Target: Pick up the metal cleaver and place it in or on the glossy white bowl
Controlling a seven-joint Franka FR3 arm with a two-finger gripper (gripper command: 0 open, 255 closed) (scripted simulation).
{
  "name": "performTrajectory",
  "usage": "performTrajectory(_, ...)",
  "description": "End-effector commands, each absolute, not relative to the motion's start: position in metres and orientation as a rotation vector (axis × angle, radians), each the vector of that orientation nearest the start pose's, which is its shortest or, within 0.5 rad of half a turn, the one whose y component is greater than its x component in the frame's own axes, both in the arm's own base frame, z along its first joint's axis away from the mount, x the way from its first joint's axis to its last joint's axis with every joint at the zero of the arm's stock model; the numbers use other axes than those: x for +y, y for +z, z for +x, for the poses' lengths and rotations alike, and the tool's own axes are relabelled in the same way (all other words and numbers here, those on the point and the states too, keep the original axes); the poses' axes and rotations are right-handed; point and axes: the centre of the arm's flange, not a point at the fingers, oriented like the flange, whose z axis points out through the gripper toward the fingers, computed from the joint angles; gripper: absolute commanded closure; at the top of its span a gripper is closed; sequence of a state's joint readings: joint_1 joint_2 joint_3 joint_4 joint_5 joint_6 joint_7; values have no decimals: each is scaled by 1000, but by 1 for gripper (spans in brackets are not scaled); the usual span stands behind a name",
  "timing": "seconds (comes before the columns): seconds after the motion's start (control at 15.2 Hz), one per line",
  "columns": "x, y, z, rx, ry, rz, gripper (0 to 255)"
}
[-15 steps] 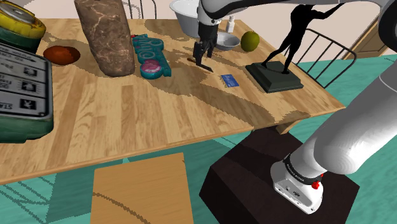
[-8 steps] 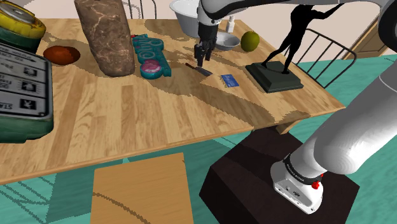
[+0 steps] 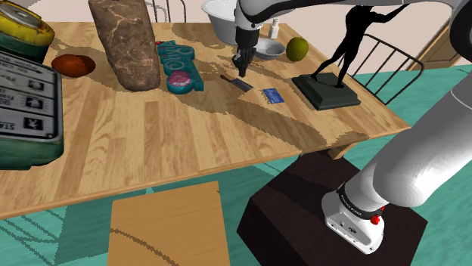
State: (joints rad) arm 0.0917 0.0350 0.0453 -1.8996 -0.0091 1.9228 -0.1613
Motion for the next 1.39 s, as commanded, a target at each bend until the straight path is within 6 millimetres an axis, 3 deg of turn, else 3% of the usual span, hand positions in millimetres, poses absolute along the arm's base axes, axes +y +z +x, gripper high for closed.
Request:
performTrajectory(0.0,77,478,563,-473,19,-3113,255)
performTrajectory(0.07,77,478,563,-473,19,-3113,0)
performTrajectory(0.26,99,493,566,-356,-71,-3095,0)
performTrajectory(0.79,100,453,567,-356,-71,-3095,0)
performTrajectory(1.25,100,453,568,-356,-71,-3095,0)
performTrajectory(1.32,100,453,568,-356,-71,-3095,255)
